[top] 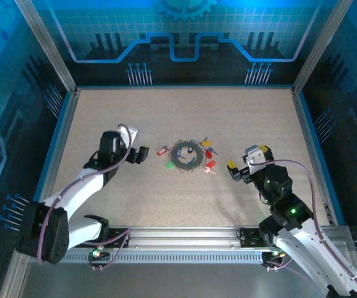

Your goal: Put the keys on the keyring

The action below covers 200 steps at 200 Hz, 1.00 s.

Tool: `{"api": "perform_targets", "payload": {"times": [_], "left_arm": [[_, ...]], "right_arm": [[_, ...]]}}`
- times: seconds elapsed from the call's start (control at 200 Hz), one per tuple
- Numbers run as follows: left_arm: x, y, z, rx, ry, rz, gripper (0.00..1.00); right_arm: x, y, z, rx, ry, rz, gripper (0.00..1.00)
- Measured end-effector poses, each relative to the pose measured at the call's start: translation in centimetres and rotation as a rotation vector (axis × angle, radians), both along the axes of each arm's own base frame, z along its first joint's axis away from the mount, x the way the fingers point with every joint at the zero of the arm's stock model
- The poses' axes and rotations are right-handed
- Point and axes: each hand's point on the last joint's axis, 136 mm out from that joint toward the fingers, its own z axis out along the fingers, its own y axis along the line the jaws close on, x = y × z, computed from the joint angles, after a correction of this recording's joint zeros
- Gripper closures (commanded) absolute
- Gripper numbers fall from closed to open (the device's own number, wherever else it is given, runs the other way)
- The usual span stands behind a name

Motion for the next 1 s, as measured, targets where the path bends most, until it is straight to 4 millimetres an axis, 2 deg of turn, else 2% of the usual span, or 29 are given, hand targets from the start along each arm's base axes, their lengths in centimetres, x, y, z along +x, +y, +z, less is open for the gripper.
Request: {"api": "perform_targets", "payload": {"times": [0.07, 0.145, 0.29, 0.375, 0.47, 0.57, 0.72, 0.865, 0.936, 1.001], "left_arm": [[-0.6, 0.7, -1.3, -0.032, -0.012, 0.042, 0.01], [-0.2, 1.3, -1.9, -0.058, -0.051, 0.077, 0.01], [1.7, 2.4, -3.2, -0.055, -0.082, 0.132, 0.01], [2.7, 2.8, -3.1, -0.047, -0.132, 0.15, 0.01], [3.8, 4.3, -3.6, -0.061, -0.179, 0.2, 0.01], [3.8, 5.6, -5.0, -0.061, -0.162, 0.238, 0.01], [4.4, 5.7, -4.2, -0.067, -0.188, 0.247, 0.01], [4.7, 5.8, -3.8, -0.081, -0.196, 0.256, 0.01], [4.7, 5.8, -3.8, -0.084, -0.196, 0.258, 0.01], [4.7, 5.9, -3.8, -0.084, -0.196, 0.265, 0.01]], "right_arm": [[0.8, -0.3, -0.5, 0.005, 0.005, -0.025, 0.0], [1.9, -0.7, -1.8, 0.007, 0.024, -0.059, 0.0], [4.4, -2.9, -6.5, 0.007, 0.119, -0.157, 0.0], [5.5, -4.2, -9.3, 0.005, 0.164, -0.204, 0.0], [6.4, -5.0, -11.6, 0.016, 0.199, -0.221, 0.0], [7.8, -5.4, -12.5, 0.035, 0.198, -0.224, 0.0], [9.5, -5.3, -13.4, 0.065, 0.189, -0.212, 0.0], [12.2, -4.9, -14.1, 0.084, 0.179, -0.199, 0.0], [12.8, -4.6, -14.9, 0.081, 0.209, -0.188, 0.0], [13.3, -4.5, -14.7, 0.088, 0.211, -0.179, 0.0]]}}
